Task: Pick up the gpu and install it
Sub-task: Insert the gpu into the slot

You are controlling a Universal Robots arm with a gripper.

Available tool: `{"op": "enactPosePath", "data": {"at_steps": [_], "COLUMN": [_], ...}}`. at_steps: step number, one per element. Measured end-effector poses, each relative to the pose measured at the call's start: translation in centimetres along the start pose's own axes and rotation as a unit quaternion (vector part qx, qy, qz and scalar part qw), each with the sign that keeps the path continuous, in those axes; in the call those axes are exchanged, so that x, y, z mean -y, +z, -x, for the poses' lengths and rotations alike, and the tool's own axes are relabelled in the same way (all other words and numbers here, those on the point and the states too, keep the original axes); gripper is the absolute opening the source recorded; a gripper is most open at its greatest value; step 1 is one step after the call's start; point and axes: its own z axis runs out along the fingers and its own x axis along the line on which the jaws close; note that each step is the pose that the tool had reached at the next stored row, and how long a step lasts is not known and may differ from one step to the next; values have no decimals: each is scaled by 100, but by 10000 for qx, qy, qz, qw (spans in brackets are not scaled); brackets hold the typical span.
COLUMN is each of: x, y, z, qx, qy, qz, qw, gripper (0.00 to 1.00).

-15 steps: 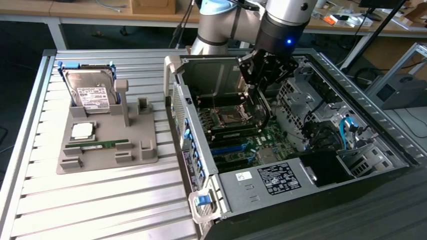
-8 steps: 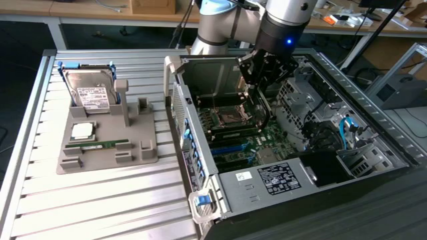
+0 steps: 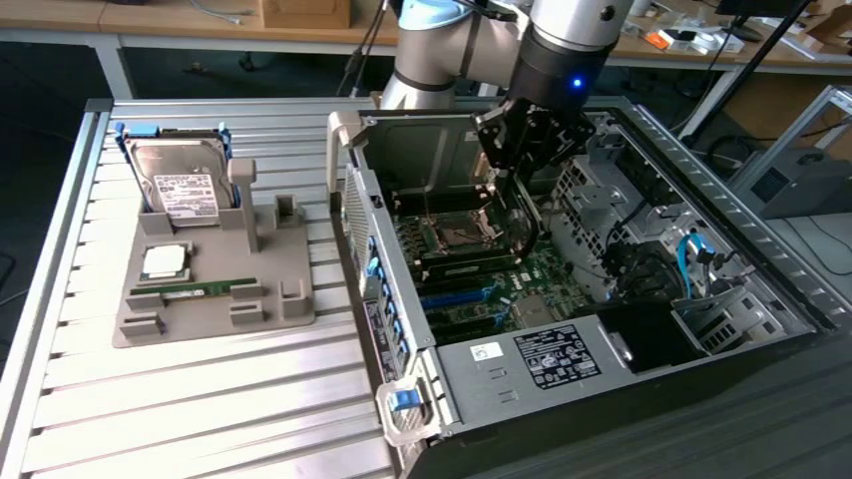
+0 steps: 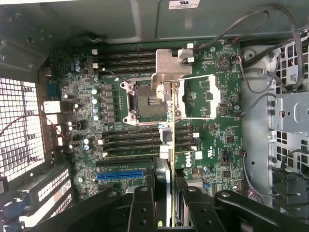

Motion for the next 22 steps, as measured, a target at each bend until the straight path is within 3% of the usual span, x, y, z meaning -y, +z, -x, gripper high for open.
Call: {"op": "enactPosePath", "data": {"at_steps": [11, 22], "x": [0, 0], "y": [0, -1], "z": [0, 0], "qx": [5, 12], "qy": [-338, -808], "qz": [10, 23], "qw": [9994, 9967], "gripper": [27, 27]}}
